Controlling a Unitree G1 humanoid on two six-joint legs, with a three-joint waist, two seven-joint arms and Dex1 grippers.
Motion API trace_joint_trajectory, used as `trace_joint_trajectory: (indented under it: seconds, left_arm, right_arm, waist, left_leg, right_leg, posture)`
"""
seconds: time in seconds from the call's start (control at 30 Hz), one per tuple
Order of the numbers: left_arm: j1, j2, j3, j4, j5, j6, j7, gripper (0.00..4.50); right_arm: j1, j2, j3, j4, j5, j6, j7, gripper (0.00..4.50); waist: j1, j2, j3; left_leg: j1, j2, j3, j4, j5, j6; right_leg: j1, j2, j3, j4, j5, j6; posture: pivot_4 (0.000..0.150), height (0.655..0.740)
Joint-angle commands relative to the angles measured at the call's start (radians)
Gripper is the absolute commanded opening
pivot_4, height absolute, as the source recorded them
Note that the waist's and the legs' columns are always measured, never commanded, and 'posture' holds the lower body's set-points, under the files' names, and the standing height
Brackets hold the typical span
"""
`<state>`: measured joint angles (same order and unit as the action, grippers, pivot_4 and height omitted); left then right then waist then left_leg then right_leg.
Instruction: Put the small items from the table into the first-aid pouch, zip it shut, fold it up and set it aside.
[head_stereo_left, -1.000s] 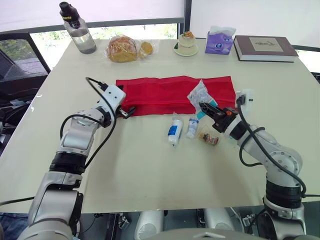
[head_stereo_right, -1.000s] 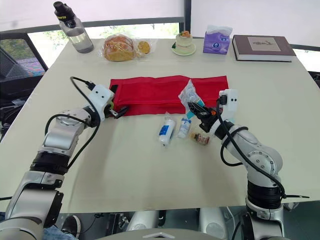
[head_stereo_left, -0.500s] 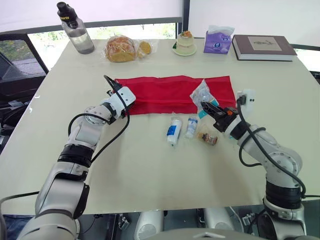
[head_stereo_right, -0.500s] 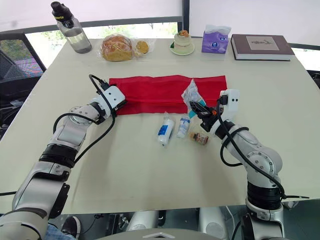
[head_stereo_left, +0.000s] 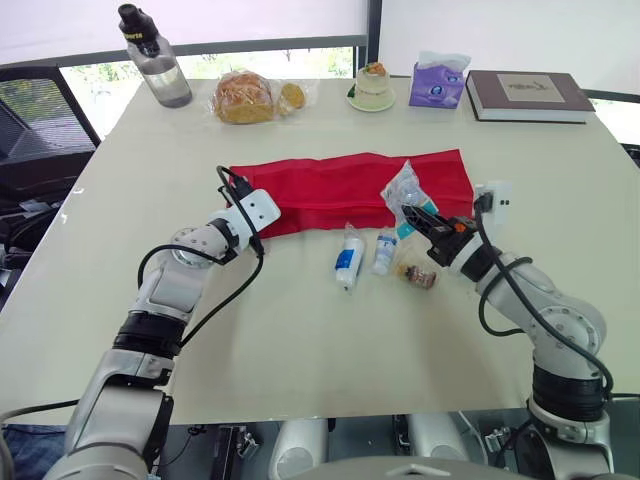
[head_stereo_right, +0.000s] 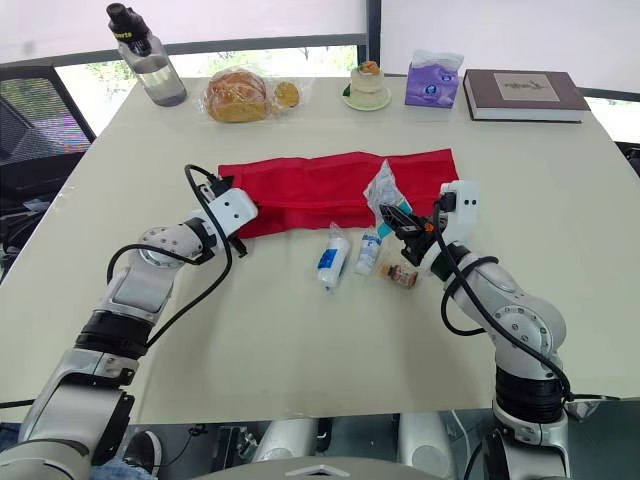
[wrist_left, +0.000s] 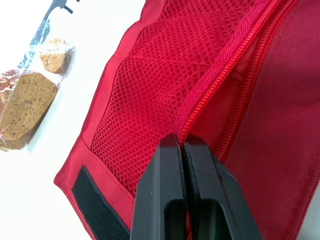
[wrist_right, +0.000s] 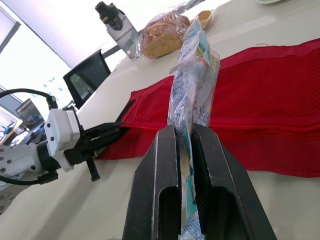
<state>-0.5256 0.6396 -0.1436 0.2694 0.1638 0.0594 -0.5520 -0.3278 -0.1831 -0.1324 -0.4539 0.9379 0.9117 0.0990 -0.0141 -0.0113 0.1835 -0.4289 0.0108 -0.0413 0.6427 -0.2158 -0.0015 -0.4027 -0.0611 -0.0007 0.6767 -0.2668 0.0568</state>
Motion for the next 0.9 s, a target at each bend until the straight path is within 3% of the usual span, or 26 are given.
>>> trace_joint_trajectory:
  seconds: [0.03,0.53,0.9]
  left_arm:
    - [-0.021,-0.014,0.012,-0.062,-0.019,0.011,-0.026,0.02]
    - [-0.178,-0.205,-0.077,0.029,-0.016,0.019,-0.123,0.02]
    - [-0.239,-0.282,-0.072,0.043,-0.049,0.103,-0.152,0.02]
  right_arm:
    - [-0.015,0.011,0.000,-0.020,0.042,0.010,-0.010,0.00]
    - [-0.113,0.145,-0.004,0.171,0.148,0.095,-0.136,0.00]
    - [-0.118,0.178,-0.040,0.219,0.192,0.129,-0.220,0.00]
  waist:
    - [-0.001,0.000,0.000]
    - [-0.001,0.000,0.000]
    - [-0.003,0.000,0.000]
  left_leg:
    - [0.000,0.000,0.000,0.001,0.000,0.000]
    - [-0.001,0.000,-0.001,0.006,0.000,0.000]
    - [-0.001,0.000,-0.001,0.006,0.000,0.000]
  right_leg:
    - [0.000,0.000,0.000,0.001,0.000,0.000]
    - [0.000,0.001,0.000,0.003,0.000,0.000]
    - [0.000,0.001,0.000,0.004,0.000,0.000]
  posture:
    - [0.150,0.7400]
    - [0.150,0.7400]
    - [0.150,0.7400]
